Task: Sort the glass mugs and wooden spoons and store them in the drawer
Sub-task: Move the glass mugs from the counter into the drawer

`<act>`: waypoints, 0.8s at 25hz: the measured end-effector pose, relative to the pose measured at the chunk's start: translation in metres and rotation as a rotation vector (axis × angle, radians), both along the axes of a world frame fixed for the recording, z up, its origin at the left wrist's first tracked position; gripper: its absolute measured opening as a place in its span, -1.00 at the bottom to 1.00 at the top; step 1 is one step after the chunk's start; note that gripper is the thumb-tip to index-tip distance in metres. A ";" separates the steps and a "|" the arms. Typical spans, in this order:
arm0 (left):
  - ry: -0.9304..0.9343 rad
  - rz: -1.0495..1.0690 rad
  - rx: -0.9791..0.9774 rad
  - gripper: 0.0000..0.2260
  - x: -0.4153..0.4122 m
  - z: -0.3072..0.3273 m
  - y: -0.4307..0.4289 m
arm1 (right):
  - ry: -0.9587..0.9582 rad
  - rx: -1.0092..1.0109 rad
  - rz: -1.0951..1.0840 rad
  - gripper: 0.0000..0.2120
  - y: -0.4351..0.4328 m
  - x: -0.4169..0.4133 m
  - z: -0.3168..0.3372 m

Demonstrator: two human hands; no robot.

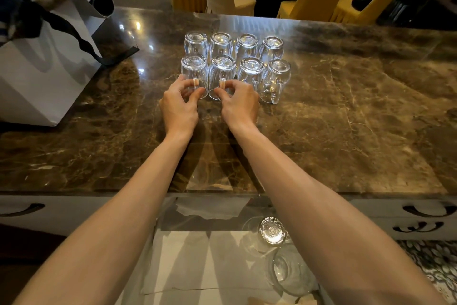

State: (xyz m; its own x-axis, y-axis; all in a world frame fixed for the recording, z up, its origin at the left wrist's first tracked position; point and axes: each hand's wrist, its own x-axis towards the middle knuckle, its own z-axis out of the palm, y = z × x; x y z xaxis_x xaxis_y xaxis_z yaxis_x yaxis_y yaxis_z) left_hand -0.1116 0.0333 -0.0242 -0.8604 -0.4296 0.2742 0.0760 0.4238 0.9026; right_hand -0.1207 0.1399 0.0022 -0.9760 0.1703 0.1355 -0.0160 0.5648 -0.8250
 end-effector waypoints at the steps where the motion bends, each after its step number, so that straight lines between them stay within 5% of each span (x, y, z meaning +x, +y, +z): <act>1: 0.003 0.002 -0.003 -0.74 0.001 -0.001 -0.001 | -0.002 0.002 0.003 -0.87 0.001 0.001 0.000; 20: 0.044 -0.046 -0.018 -0.70 0.045 0.020 -0.011 | 0.092 0.043 0.100 -0.89 0.019 0.036 0.024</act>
